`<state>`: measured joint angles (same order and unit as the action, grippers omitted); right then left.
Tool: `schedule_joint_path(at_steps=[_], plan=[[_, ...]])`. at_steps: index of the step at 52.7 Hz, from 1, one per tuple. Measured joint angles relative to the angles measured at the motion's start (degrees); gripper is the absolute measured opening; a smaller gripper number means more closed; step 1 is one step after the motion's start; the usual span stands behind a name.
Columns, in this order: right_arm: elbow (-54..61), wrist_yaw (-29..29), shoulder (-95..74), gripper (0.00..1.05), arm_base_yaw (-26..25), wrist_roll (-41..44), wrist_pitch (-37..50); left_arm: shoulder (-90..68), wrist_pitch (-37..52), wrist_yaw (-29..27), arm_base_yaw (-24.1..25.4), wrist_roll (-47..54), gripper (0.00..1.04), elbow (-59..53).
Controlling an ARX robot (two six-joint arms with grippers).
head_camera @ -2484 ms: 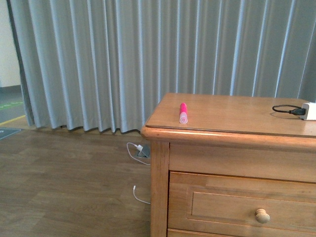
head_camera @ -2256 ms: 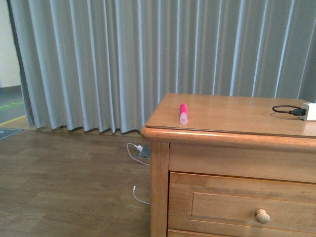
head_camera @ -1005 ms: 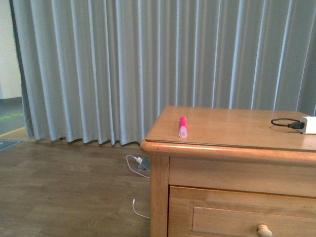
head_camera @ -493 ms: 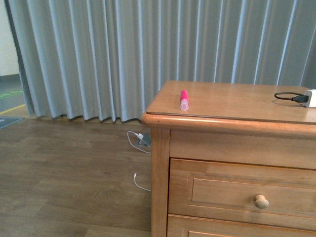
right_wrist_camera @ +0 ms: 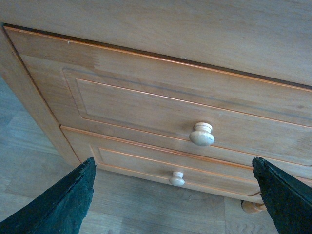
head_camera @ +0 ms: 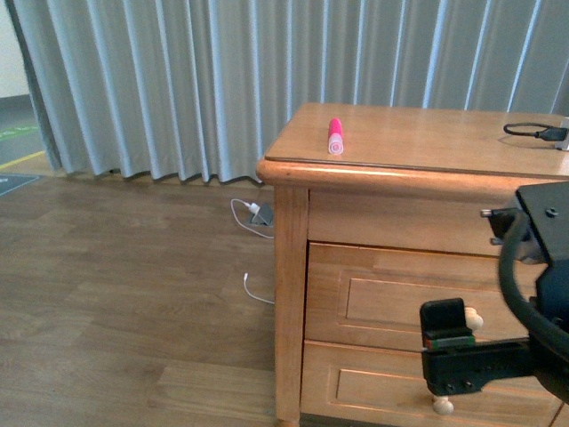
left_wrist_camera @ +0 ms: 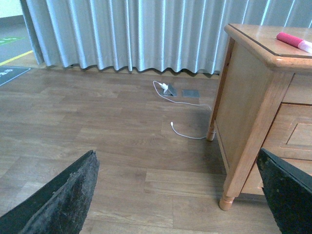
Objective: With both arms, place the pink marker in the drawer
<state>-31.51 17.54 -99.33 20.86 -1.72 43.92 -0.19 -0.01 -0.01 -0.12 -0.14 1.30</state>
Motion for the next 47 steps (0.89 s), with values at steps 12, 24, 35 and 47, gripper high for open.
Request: schedule_joint_path(at_steps=[12,24,35,47], plan=[[-6.95,0.90,-9.16,0.96,-2.23,-0.07,0.22,0.00,0.00,0.00,0.00,0.00,0.99,0.00],[-13.20,1.16,-17.42,0.96,-6.03,-0.02,0.85,0.00,0.00,0.00,0.00,0.00,0.99,0.00],[-15.43,1.18,-21.14,0.96,-8.11,-0.09,1.11,0.00,0.00,0.00,0.00,0.00,0.99,0.00],[-15.65,0.61,-22.18,0.96,-8.68,-0.07,1.49,0.00,0.00,0.00,0.00,0.00,0.99,0.00]])
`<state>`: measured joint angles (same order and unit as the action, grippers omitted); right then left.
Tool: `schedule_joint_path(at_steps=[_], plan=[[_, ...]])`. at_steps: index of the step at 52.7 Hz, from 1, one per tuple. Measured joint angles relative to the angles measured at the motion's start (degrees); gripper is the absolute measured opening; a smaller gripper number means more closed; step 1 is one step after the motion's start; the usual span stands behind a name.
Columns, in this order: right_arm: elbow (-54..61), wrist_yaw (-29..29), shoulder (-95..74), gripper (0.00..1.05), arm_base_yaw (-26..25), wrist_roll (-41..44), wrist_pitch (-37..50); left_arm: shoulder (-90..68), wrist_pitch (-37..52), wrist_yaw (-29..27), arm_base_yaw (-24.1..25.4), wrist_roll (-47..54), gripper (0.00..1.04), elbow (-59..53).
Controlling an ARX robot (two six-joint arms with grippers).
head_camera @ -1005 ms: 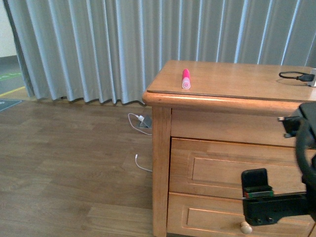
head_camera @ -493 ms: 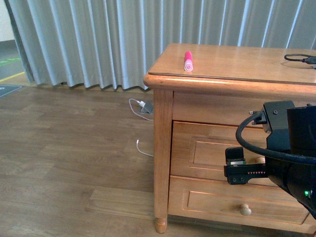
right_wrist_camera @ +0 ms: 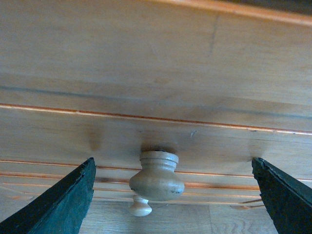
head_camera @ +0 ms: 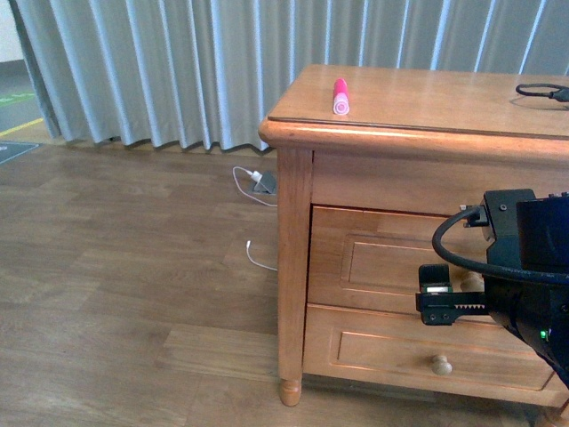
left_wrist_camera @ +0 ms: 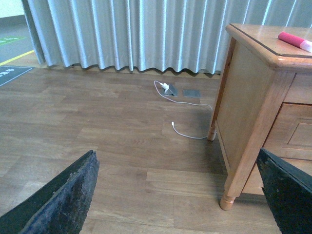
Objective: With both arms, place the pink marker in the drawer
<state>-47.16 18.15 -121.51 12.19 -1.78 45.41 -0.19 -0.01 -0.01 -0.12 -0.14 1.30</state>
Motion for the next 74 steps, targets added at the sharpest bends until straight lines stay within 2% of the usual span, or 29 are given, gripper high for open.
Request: schedule_joint_path(at_steps=[11,24,34,45,54,74], plan=[[-0.09,-1.62,0.00,0.95,-0.04,-1.66,-0.31,0.00,0.00,0.02,0.00,0.00,0.99,0.00],[-0.09,-1.16,0.00,0.52,0.11,-1.68,0.15,0.00,0.00,0.02,0.00,0.00,0.99,0.00],[-0.09,-1.33,0.00,0.26,0.42,-1.57,0.20,0.00,0.00,0.02,0.00,0.00,0.99,0.00],[0.33,-2.08,0.46,0.24,0.44,-1.68,-0.90,0.00,0.00,0.02,0.00,0.00,0.99,0.00],[3.13,-5.29,3.96,0.22,0.31,-1.88,-3.54,0.00,0.00,0.00,0.00,0.00,0.99,0.00],[25.31,-12.07,20.00,0.20,0.63,-0.33,-1.92,0.00,0.00,0.02,0.00,0.00,0.99,0.00]])
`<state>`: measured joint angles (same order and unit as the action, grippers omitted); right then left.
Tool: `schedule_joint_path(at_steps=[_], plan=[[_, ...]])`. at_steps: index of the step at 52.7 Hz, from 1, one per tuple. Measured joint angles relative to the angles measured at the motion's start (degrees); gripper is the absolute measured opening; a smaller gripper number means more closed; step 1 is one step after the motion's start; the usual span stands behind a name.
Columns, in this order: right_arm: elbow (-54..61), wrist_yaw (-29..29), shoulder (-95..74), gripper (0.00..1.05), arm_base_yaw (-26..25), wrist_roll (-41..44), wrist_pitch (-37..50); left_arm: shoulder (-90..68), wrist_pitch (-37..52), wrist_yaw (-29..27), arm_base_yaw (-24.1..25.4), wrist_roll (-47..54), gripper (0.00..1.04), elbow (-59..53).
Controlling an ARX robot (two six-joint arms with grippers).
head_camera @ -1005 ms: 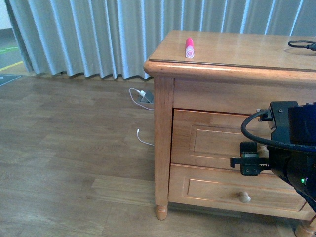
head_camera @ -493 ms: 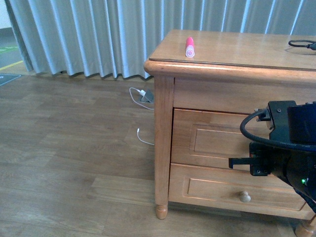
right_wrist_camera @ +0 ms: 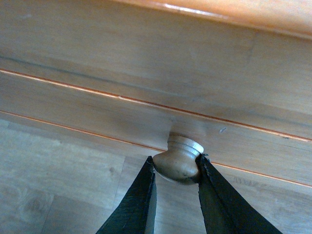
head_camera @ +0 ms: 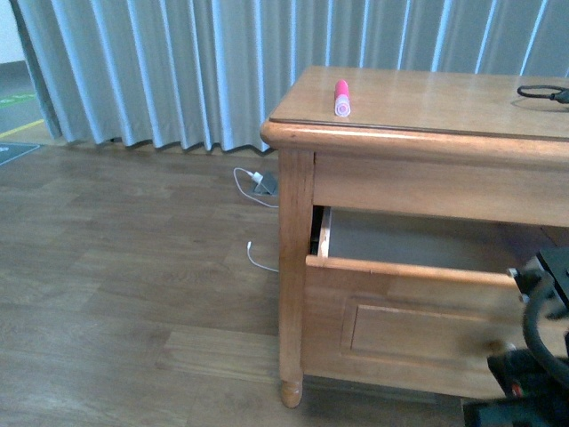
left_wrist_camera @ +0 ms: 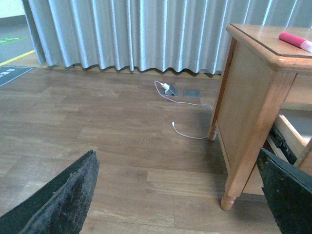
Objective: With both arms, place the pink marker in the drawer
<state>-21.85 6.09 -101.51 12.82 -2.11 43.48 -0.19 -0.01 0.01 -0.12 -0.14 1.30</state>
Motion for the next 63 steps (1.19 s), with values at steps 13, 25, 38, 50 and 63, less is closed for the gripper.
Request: schedule_joint_path(at_steps=[13,25,38,50,63], plan=[[8.07,-1.33,6.01,0.29,0.61,-0.48,1.36,0.00,0.00,0.00,0.00,0.00,0.99,0.00],[12.20,-2.21,23.98,0.68,-0.98,-2.80,-12.17,0.00,0.00,-0.02,0.00,0.00,0.99,0.00],[11.41,-13.42,62.73,0.96,-11.28,-3.78,-42.97,0.00,0.00,0.00,0.00,0.00,0.99,0.00],[10.27,-22.40,81.70,0.96,-21.86,-1.66,-53.79,0.00,0.00,0.00,0.00,0.00,0.99,0.00],[14.86,-12.07,85.42,0.85,-17.46,0.39,-42.97,0.00,0.00,0.00,0.00,0.00,0.99,0.00]])
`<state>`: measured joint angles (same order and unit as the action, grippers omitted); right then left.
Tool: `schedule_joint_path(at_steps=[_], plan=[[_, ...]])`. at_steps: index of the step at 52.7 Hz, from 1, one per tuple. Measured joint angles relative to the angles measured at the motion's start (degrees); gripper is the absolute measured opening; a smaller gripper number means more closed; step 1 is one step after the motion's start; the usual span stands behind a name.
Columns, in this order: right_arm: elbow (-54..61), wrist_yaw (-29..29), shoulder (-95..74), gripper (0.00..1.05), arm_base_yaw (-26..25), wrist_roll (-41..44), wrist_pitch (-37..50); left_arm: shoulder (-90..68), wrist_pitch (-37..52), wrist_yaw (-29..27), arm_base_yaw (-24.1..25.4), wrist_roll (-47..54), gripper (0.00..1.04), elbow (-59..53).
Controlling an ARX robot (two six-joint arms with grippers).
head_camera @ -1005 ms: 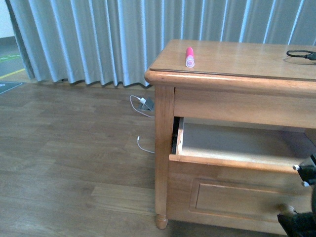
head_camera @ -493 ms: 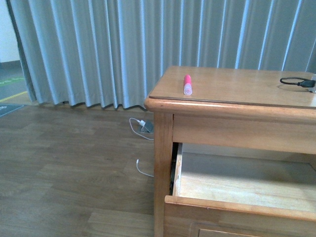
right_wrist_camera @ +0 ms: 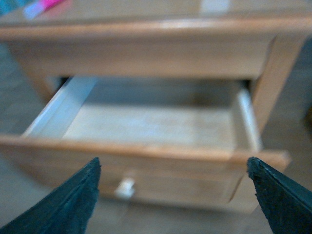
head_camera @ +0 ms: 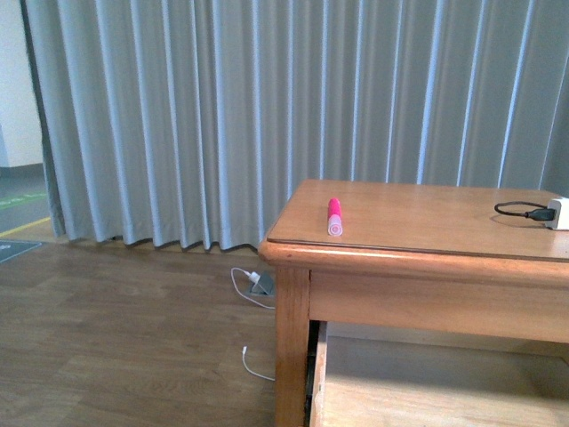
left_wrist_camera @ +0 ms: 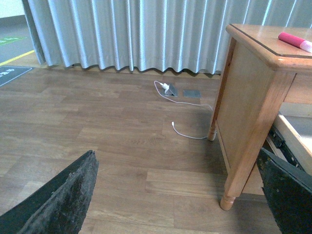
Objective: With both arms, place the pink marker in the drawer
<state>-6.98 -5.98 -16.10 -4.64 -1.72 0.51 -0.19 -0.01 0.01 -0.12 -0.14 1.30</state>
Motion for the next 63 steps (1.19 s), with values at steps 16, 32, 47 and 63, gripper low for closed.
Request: schedule_joint_path(at_steps=[16,32,47,63], plan=[[3.91,5.97,4.61,0.83,4.42,1.46,7.74,0.00,0.00,-0.02,0.00,0.00,0.99,0.00],[3.91,5.95,4.66,0.96,4.42,1.49,7.74,0.00,0.00,-0.02,0.00,0.00,0.99,0.00],[3.91,5.95,4.68,0.96,4.44,1.49,7.74,-8.76,8.50,-30.84,-12.28,-2.97,0.99,0.26],[3.91,5.95,4.68,0.96,4.44,1.49,7.74,-47.54,27.54,-34.36,-21.35,-4.57,0.99,17.73]])
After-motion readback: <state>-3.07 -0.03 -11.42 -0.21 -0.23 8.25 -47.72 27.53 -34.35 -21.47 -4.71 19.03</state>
